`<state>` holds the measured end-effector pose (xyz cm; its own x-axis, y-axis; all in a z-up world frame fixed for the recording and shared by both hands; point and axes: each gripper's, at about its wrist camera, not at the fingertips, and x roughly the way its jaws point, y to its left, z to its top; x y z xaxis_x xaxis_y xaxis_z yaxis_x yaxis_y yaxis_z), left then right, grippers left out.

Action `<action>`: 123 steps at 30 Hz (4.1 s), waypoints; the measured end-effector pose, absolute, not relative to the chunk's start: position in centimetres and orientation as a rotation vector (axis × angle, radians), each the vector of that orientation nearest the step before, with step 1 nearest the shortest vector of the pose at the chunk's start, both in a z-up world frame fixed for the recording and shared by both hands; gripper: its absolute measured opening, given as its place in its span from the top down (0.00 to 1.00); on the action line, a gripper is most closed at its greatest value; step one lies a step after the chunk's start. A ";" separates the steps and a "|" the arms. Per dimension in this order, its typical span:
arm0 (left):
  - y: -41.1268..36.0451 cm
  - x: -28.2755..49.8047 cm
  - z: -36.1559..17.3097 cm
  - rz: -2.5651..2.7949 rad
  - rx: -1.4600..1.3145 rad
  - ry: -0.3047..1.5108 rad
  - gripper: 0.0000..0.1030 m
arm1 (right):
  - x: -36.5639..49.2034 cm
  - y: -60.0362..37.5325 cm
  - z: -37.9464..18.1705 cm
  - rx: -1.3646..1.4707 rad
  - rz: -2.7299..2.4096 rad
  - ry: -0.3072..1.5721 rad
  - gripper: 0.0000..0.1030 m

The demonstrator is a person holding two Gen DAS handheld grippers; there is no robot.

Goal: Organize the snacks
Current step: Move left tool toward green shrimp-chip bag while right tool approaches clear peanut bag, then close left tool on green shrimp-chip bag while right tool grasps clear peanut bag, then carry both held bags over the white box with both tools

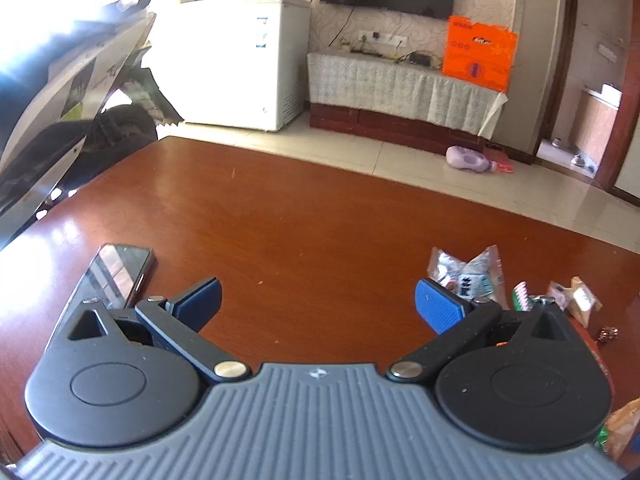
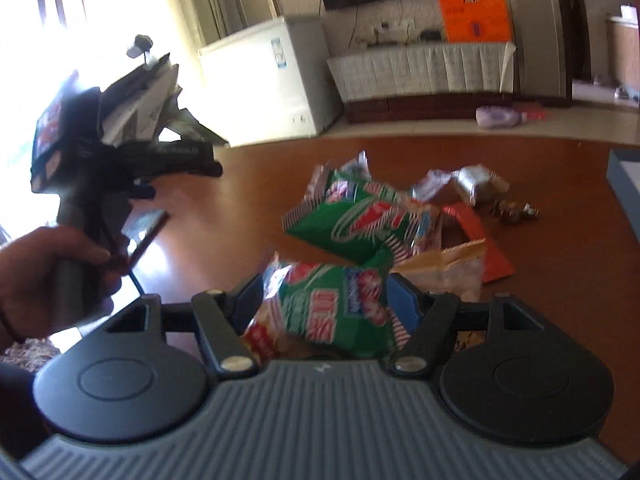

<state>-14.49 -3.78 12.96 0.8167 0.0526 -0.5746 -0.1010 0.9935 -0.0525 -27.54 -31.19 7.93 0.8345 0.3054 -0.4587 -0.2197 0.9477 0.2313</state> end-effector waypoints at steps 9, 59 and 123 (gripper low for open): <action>-6.7 -16.2 13.6 -0.063 -0.053 0.597 0.00 | -29.2 -32.9 8.5 0.091 0.111 0.425 0.32; -15.3 -14.3 11.7 -0.204 0.028 0.623 0.00 | -31.1 -35.5 7.5 0.032 -0.019 0.569 0.32; -17.7 -15.8 11.6 -0.530 0.093 0.592 0.73 | -28.7 -34.7 9.7 -0.004 0.120 0.501 0.64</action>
<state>-15.79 -17.69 11.63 0.7006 -0.4491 -0.5544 0.5012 0.8629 -0.0656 -28.69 -34.67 9.67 0.8702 0.1141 -0.4792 -0.1160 0.9929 0.0258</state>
